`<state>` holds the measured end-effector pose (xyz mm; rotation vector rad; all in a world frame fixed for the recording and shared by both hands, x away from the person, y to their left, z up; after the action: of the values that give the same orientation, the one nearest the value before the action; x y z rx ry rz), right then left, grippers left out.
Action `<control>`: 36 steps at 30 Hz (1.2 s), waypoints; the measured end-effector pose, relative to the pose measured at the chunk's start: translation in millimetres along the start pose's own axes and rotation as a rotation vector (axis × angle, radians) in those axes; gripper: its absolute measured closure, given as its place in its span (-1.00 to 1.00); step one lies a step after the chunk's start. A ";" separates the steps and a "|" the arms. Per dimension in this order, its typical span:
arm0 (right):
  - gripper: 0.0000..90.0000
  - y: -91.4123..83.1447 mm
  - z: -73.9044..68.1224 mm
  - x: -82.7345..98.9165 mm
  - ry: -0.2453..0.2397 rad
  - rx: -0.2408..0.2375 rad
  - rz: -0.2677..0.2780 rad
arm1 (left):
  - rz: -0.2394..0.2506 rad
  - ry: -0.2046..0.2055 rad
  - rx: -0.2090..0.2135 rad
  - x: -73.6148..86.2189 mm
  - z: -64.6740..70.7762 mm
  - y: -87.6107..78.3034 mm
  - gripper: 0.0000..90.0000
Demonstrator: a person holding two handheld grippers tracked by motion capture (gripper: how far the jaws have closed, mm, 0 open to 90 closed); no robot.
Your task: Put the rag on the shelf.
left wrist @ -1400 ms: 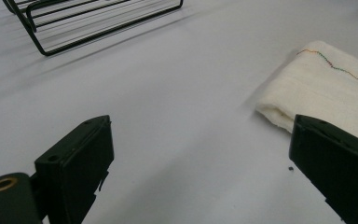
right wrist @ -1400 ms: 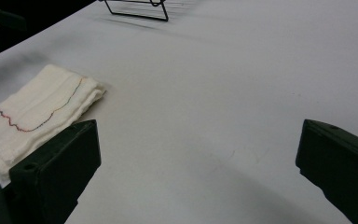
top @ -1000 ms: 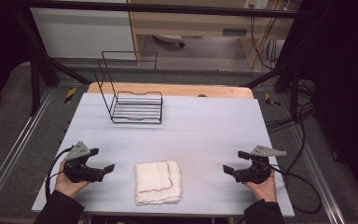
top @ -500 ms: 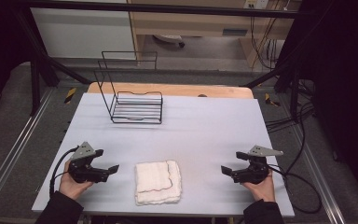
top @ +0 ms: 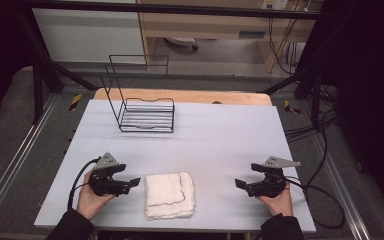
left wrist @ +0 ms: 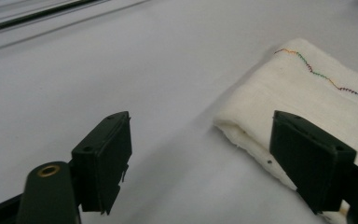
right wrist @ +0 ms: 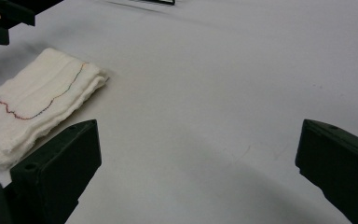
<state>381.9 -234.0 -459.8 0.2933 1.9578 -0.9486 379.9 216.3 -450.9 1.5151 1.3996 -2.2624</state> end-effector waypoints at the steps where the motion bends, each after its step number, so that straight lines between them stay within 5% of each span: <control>1: -0.98 0.2 -0.2 0.0 0.002 0.000 0.001 | -0.006 -0.007 0.004 -0.5 1.0 2.3 -0.46; 21: -0.98 6.6 -5.0 -0.3 -0.026 0.003 -0.027 | -0.094 -0.002 0.012 -6.5 21.4 41.3 0.40; 36: -0.96 27.0 -24.4 -8.2 -0.047 -0.019 -0.069 | -0.135 -0.018 0.009 -5.6 25.6 42.2 0.75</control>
<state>385.5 -196.8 -459.6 0.1919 1.9438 -0.9719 386.5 171.3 -471.0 1.4399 1.5326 -2.3547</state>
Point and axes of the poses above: each handheld gripper's, and its own axes: y roughly forward along the jaws, x roughly out of its underside, z roughly to its right, the point moved 4 cm from there along y, roughly forward along the jaws, and after that the axes turned 3 degrees about y, right-handed, at the moved point
